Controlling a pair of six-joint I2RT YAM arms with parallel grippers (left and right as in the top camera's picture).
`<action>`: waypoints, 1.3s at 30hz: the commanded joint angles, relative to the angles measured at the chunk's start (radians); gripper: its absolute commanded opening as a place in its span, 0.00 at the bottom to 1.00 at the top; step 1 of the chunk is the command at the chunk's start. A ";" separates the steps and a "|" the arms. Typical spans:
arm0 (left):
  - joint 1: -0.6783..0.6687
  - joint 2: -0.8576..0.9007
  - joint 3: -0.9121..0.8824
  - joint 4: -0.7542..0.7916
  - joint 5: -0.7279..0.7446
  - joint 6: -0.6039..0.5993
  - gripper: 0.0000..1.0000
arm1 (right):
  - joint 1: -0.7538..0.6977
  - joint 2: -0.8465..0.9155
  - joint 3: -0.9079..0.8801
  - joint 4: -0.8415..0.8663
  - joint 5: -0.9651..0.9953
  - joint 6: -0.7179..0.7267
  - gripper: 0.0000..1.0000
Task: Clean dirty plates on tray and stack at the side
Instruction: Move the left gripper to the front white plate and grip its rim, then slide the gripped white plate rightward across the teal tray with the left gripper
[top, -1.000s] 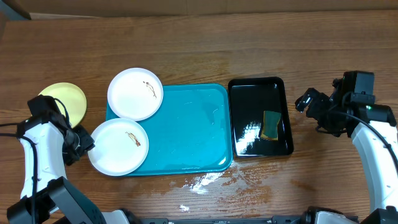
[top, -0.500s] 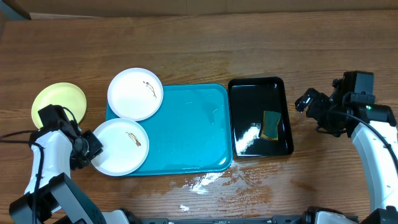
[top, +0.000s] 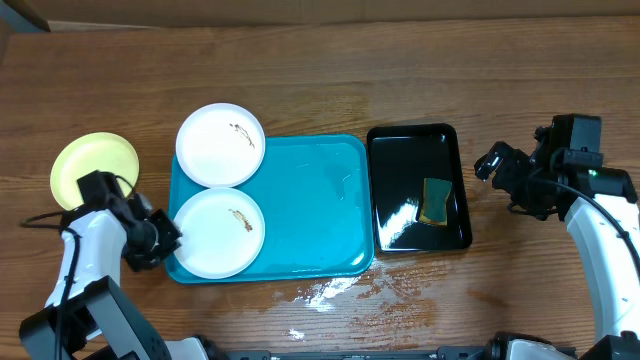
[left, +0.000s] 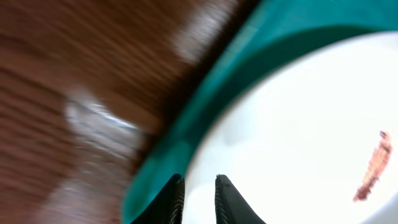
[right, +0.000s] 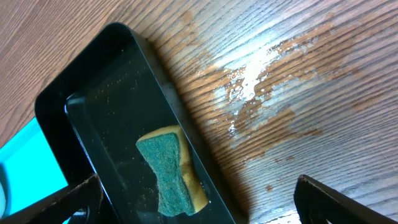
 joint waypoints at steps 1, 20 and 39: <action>-0.071 -0.002 -0.005 -0.009 0.103 0.019 0.18 | 0.000 -0.010 -0.007 0.002 -0.001 0.000 1.00; -0.268 -0.004 0.201 -0.218 -0.280 -0.077 0.44 | 0.000 -0.010 -0.007 -0.001 -0.001 -0.007 1.00; -0.198 -0.002 -0.042 0.012 -0.264 -0.131 0.44 | 0.000 -0.010 -0.007 0.003 -0.001 -0.023 1.00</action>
